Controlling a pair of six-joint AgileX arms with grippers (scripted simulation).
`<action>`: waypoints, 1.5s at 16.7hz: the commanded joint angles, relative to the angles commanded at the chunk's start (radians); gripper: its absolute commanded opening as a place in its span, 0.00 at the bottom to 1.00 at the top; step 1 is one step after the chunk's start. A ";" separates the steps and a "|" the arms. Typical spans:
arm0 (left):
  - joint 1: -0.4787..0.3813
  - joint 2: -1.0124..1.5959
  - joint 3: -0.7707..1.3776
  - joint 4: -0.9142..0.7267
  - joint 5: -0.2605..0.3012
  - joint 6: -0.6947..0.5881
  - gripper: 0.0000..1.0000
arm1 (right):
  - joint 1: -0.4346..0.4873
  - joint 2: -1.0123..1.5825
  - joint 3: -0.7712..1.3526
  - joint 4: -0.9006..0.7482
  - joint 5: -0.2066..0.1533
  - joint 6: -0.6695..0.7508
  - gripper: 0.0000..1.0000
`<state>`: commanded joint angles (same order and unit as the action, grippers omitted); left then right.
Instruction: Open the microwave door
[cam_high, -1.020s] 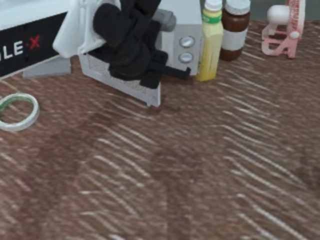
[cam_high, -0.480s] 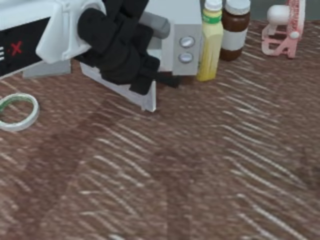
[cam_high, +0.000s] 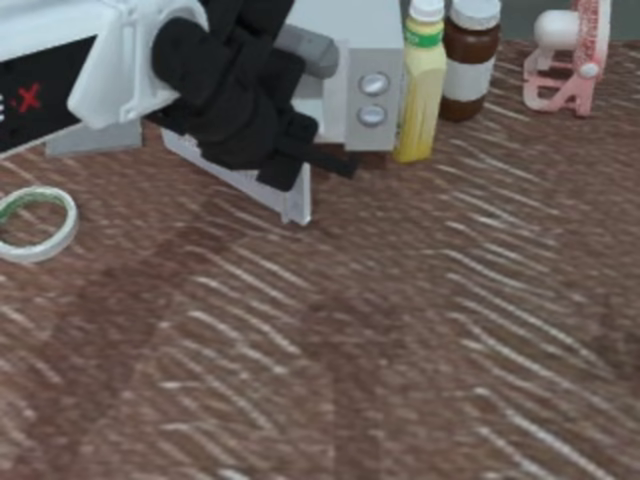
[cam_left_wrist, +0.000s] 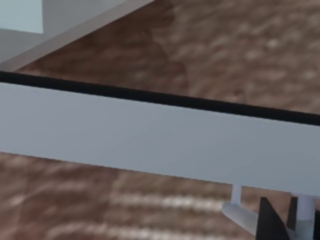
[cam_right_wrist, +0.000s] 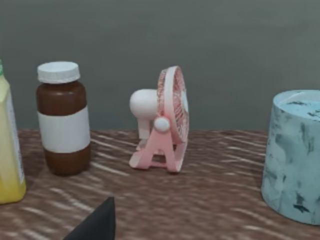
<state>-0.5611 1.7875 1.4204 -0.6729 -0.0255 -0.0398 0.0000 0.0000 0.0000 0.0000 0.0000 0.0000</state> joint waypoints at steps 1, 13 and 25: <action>0.000 0.000 0.000 0.000 0.000 0.000 0.00 | 0.000 0.000 0.000 0.000 0.000 0.000 1.00; 0.000 0.000 0.000 0.000 0.000 0.000 0.00 | 0.000 0.000 0.000 0.000 0.000 0.000 1.00; 0.037 -0.056 -0.068 0.009 0.066 0.113 0.00 | 0.000 0.000 0.000 0.000 0.000 0.000 1.00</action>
<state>-0.5241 1.7311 1.3526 -0.6639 0.0408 0.0727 0.0000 0.0000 0.0000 0.0000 0.0000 0.0000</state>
